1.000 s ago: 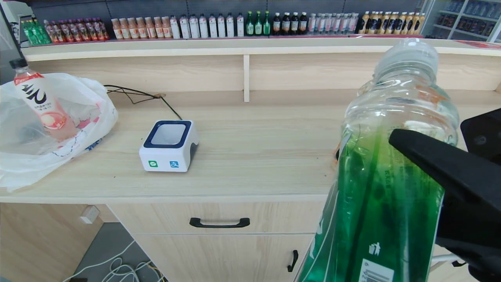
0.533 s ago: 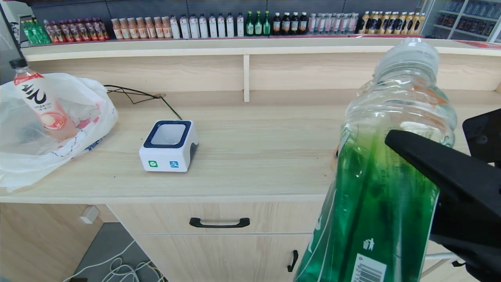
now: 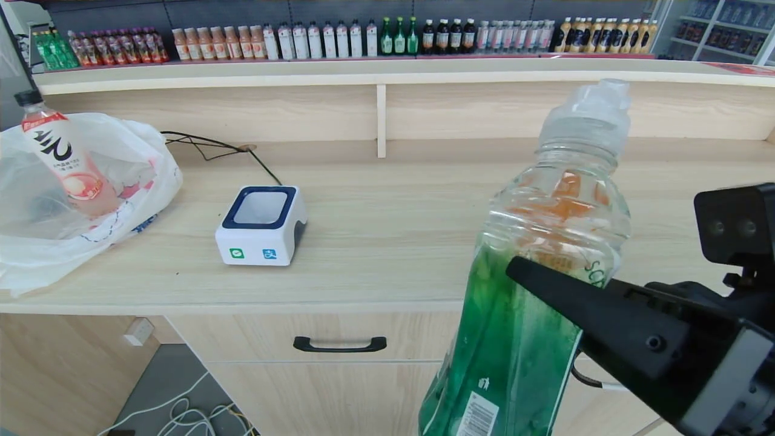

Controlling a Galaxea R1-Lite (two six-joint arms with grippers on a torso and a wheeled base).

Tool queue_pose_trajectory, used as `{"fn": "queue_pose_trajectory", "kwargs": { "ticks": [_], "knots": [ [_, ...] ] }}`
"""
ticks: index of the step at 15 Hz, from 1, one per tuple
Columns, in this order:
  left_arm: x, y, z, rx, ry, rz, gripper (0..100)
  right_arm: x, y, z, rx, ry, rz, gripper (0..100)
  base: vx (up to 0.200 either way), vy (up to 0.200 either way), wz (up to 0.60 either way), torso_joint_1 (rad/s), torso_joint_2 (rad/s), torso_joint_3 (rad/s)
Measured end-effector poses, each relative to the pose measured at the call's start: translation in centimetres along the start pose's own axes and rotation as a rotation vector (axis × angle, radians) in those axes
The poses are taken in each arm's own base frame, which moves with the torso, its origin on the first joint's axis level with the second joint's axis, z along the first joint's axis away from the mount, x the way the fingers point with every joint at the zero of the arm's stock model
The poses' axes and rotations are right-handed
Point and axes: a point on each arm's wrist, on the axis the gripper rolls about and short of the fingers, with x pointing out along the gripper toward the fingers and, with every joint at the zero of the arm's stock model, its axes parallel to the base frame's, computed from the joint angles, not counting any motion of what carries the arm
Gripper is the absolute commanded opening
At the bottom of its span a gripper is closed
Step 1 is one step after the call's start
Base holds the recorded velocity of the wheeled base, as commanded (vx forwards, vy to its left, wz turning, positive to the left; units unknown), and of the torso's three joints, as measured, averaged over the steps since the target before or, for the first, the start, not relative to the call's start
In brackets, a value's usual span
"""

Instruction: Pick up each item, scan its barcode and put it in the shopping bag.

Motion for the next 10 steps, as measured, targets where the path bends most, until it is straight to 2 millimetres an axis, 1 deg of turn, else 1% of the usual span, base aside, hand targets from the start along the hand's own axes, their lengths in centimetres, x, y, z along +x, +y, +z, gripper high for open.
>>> {"fn": "queue_pose_trajectory", "kwargs": {
  "ticks": [2,4,6,8,9,10],
  "knots": [
    [0.0,0.0,0.0,0.000,0.000,0.000,100,0.1,-0.4,-0.2,-0.114,0.009,-0.014,0,0.000,0.000,0.00,0.000,0.00,0.000],
    [0.0,0.0,0.0,0.000,0.000,0.000,100,0.3,-0.8,-0.5,-0.259,0.057,-0.045,0,0.000,0.000,0.00,0.000,0.00,0.000],
    [0.0,0.0,0.0,0.000,0.000,0.000,100,0.6,-0.9,-0.5,-0.385,0.094,-0.069,0,0.000,0.000,0.00,0.000,0.00,0.000],
    [0.0,0.0,0.0,0.000,0.000,0.000,100,0.9,-0.8,0.1,-0.459,0.089,-0.129,0,0.000,0.000,0.00,0.000,0.00,0.000],
    [0.0,0.0,0.0,0.000,0.000,-0.001,100,0.9,-0.7,0.6,-0.519,0.078,-0.213,0,0.000,0.000,0.00,0.000,0.00,0.000],
    [0.0,0.0,0.0,0.000,0.000,0.000,100,1.2,-0.6,1.6,-0.616,0.041,-0.295,0,0.000,0.000,0.00,0.000,0.00,0.000]
  ]
}}
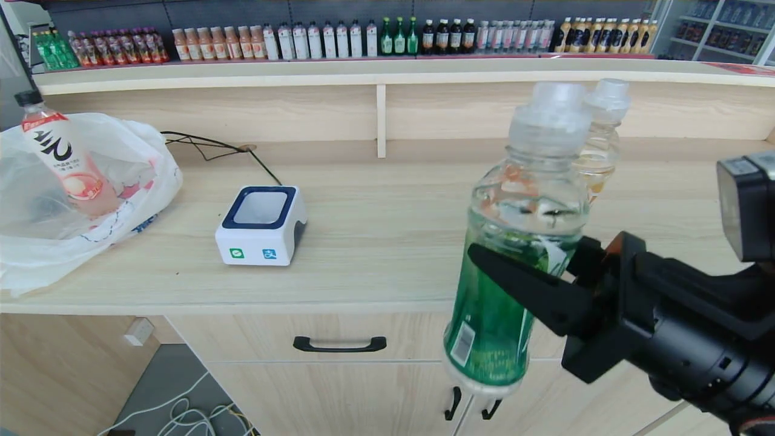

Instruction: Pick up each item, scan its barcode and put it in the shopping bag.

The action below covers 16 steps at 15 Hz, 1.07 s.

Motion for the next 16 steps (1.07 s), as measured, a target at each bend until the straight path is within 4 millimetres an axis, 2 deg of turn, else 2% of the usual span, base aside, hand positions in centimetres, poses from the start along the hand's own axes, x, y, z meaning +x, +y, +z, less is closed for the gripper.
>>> {"fn": "queue_pose_trajectory", "kwargs": {
  "ticks": [2,3,6,11,14,16],
  "knots": [
    [0.0,0.0,0.0,0.000,0.000,-0.001,100,0.1,-1.3,2.1,-0.120,-0.070,-0.152,0,0.000,0.000,0.00,0.000,0.00,0.000],
    [0.0,0.0,0.0,0.000,0.000,-0.001,100,-0.2,-1.7,2.6,-0.138,-0.089,-0.174,0,0.000,0.000,0.00,0.000,0.00,0.000],
    [0.0,0.0,0.0,0.000,0.000,0.000,100,-1.4,-1.9,2.9,-0.137,-0.091,-0.188,0,0.000,0.000,0.00,0.000,0.00,0.000],
    [0.0,0.0,0.0,0.000,0.000,0.000,100,-2.3,-1.8,3.7,-0.058,-0.133,-0.183,0,0.000,0.000,0.00,0.000,0.00,0.000],
    [0.0,0.0,0.0,0.000,0.000,-0.001,100,-2.6,-1.7,4.1,-0.040,-0.150,-0.181,0,-0.200,0.000,0.00,0.004,0.01,0.001],
    [0.0,0.0,0.0,0.000,0.000,-0.001,100,-2.8,-1.7,4.3,-0.032,-0.158,-0.182,0,0.000,0.000,0.00,0.000,0.00,0.000]
  ]
}}
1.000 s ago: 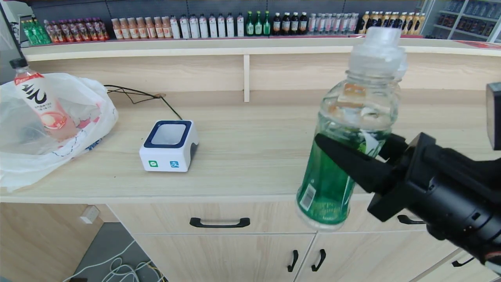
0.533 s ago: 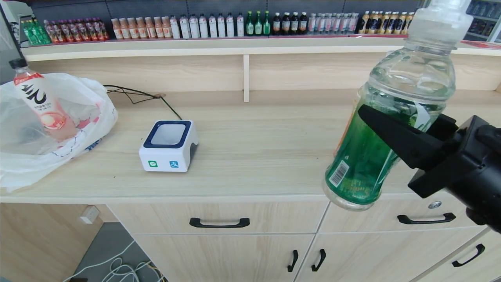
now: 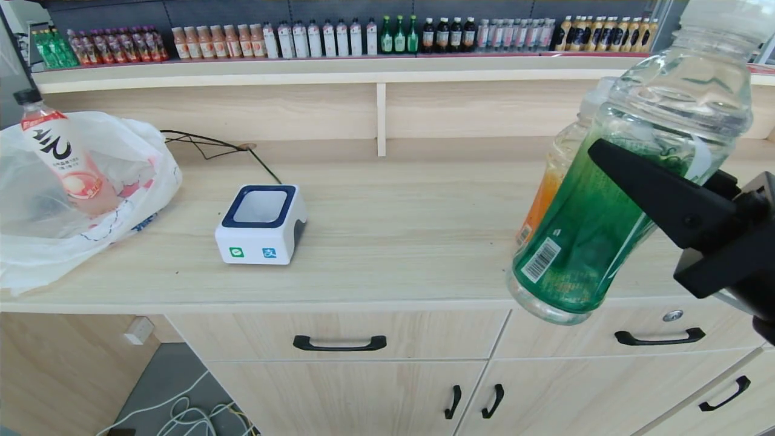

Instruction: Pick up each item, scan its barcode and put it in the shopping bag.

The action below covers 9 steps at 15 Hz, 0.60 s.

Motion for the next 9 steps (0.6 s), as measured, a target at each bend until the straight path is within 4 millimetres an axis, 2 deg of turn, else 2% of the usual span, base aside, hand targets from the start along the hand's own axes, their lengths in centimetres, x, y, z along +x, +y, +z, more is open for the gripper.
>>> {"fn": "queue_pose_trajectory", "kwargs": {
  "ticks": [5,9],
  "knots": [
    [0.00,0.00,0.00,0.001,0.000,0.001,100,-0.09,-0.75,0.31,-0.024,-0.009,-0.038,0,0.000,0.000,0.00,0.000,0.00,0.000],
    [0.00,0.00,0.00,0.000,0.000,0.001,100,0.06,-1.19,0.49,-0.066,-0.013,-0.063,0,0.000,0.200,0.00,0.010,0.01,0.000]
  ]
}}
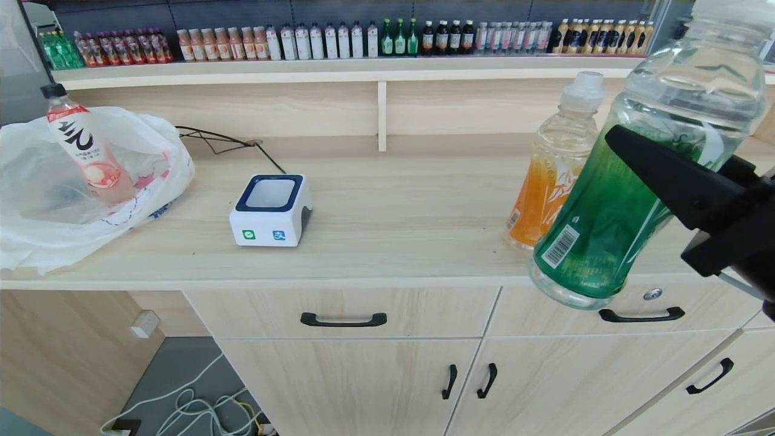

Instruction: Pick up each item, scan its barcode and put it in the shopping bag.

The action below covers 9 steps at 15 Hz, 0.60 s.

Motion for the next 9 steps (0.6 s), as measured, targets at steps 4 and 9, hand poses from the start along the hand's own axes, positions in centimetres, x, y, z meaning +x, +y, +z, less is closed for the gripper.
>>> {"fn": "queue_pose_trajectory", "kwargs": {
  "ticks": [4,9],
  "knots": [
    [0.00,0.00,0.00,-0.001,0.000,0.000,100,-0.09,-0.52,-0.33,-0.036,0.018,-0.023,0,0.000,0.200,0.00,0.008,0.00,0.001],
    [0.00,0.00,0.00,-0.002,0.000,0.001,100,0.23,-0.54,-0.19,-0.057,0.032,-0.023,0,0.000,0.200,0.00,0.002,0.01,0.001]
  ]
}}
